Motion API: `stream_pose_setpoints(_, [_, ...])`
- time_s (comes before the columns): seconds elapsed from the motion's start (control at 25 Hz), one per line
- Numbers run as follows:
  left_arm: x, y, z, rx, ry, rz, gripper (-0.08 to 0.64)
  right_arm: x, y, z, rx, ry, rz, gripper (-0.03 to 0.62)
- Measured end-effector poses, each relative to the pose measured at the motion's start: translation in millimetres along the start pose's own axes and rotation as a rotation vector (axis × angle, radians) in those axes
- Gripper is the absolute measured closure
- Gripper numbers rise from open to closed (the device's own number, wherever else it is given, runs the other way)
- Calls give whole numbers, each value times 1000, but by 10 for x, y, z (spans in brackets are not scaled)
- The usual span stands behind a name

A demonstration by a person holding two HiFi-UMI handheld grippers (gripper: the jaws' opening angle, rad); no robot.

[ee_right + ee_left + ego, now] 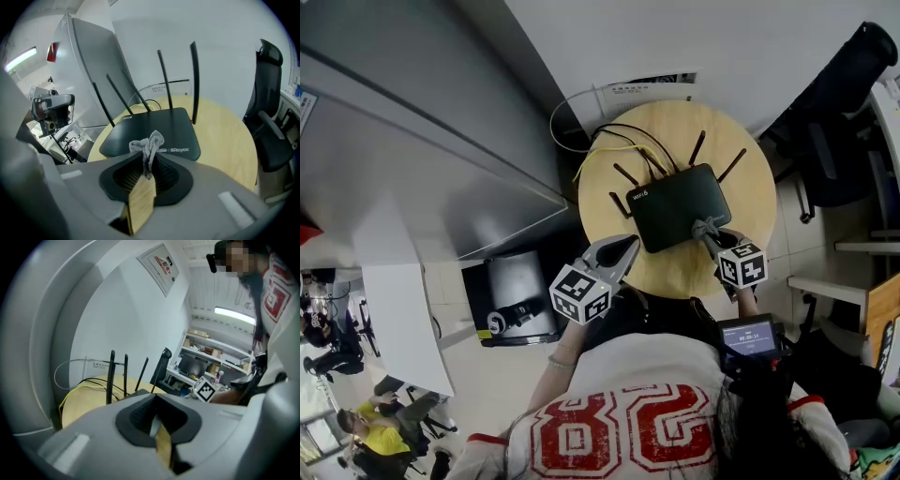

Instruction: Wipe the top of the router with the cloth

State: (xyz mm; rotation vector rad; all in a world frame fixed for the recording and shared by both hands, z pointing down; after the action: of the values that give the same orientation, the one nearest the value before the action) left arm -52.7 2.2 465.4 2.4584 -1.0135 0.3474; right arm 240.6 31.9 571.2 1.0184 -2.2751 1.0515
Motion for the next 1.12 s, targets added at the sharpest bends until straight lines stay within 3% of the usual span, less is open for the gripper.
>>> stream_pose_setpoints(0.48, [82, -34, 21, 3, 25, 0, 558, -424, -506, -25, 97, -80, -136, 534])
stream_pose_setpoints(0.84, [253, -169, 44, 26, 54, -64, 558, -491, -568, 98, 86, -122, -132, 535])
stream_pose_setpoints(1.12, [265, -245, 15, 33, 76, -84, 558, -390, -826, 346, 44, -84, -134, 534])
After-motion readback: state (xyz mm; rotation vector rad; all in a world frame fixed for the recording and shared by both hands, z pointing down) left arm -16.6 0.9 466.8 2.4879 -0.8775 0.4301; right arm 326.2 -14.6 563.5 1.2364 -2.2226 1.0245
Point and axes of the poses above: the fingertips, and each gripper's own axes: x forward along the fingers, y to its left, z out of its top, the point moved 10 cm from there along -x, backward along the fingers, and after that the axes turned 15 degrees about z, right-handed, at the moved point
